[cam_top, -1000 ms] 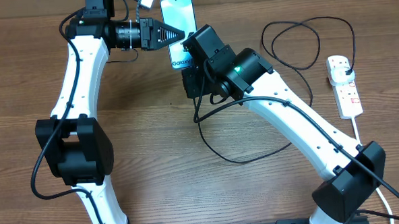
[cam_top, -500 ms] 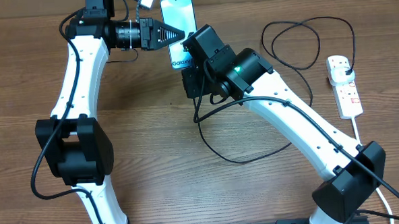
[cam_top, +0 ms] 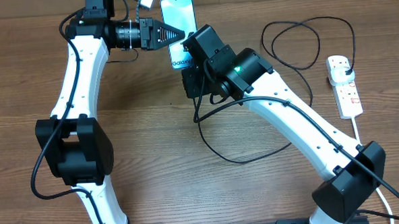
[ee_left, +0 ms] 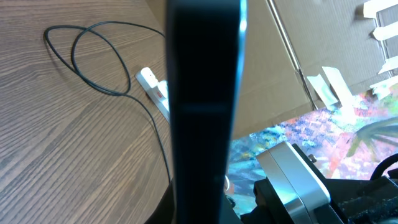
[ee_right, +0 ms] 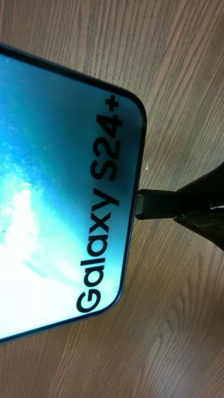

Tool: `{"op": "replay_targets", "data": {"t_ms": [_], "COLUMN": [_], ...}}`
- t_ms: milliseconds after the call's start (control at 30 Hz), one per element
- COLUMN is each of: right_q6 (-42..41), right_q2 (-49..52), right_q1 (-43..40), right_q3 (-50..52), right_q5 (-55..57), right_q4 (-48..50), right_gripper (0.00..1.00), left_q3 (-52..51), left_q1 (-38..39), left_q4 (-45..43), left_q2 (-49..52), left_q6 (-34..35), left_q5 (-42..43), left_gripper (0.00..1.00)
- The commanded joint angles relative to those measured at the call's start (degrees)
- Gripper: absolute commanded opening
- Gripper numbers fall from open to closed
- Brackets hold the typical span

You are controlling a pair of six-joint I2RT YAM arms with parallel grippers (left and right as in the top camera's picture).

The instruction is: Plug charger to phone and switch on socket

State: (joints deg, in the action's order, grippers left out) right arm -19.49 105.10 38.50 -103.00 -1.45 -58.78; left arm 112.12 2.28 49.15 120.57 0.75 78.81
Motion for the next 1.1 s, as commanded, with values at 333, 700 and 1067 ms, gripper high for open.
{"op": "replay_targets", "data": {"t_ms": [333, 700, 1067], "right_q6": [0.22, 0.02, 0.02], "right_q2": [-0.57, -0.57, -0.57], "right_q1": [-0.26, -0.26, -0.26], "right_q3": [-0.96, -0.96, -0.96], "right_q5": [0.55, 0.31, -0.09], "right_q4": [0.20, -0.72, 0.00], "right_gripper": [0.04, 0.04, 0.04], "left_q3": [0.87, 0.87, 0.87], "left_q1": [0.76, 0.76, 0.76], "left_q4": [-0.02, -0.09, -0.07], "left_q2": [-0.87, -0.87, -0.87], "left_q6": [-2.03, -1.84, -1.84], "left_q5": [1.05, 2.08, 3.30], "left_gripper": [0.04, 0.04, 0.04]}}
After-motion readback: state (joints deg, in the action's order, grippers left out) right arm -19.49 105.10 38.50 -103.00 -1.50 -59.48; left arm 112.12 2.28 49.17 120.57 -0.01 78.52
